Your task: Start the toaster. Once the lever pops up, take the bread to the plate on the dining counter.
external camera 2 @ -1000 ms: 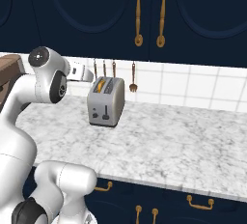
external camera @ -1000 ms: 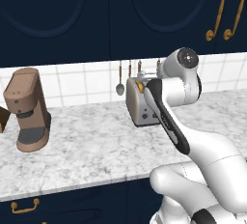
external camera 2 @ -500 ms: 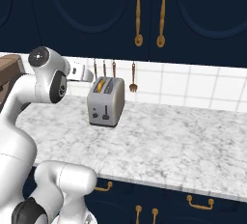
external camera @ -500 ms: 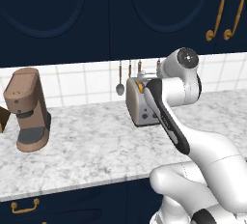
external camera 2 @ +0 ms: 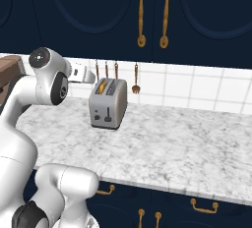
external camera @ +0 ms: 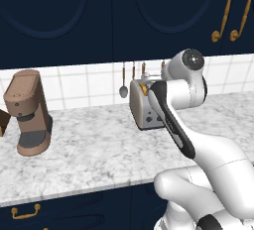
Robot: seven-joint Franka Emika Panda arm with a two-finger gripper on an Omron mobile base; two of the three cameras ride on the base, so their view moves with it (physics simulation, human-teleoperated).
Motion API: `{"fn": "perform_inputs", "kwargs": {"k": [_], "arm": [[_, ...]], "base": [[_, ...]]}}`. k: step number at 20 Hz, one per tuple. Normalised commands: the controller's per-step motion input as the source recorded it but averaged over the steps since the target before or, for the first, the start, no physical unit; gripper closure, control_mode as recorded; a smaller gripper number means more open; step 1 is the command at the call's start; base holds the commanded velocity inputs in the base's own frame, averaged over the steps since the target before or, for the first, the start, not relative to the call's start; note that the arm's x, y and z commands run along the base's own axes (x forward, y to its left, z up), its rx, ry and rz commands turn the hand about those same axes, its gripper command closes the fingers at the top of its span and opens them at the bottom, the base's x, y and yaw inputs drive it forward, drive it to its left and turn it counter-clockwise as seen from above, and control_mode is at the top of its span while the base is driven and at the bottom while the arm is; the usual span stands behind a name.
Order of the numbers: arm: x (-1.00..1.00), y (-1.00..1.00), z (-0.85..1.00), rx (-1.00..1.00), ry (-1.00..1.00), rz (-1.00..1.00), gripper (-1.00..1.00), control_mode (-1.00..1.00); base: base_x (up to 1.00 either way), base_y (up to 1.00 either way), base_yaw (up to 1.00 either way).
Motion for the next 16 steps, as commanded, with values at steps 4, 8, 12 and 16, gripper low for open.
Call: {"fn": "perform_inputs", "kwargs": {"k": [4,8,12,16], "arm": [[0.00,0.00,0.00,0.00,0.00,0.00,-1.00,-1.00],[0.00,0.00,0.00,0.00,0.00,0.00,-1.00,-1.00],[0.00,0.00,0.00,0.00,0.00,0.00,-1.00,-1.00],[0.00,0.00,0.00,0.00,0.00,0.00,-1.00,-1.00]], "base": [[0.00,0.00,0.00],[0.00,0.00,0.00],[0.00,0.00,0.00],[0.00,0.00,0.00]]}}
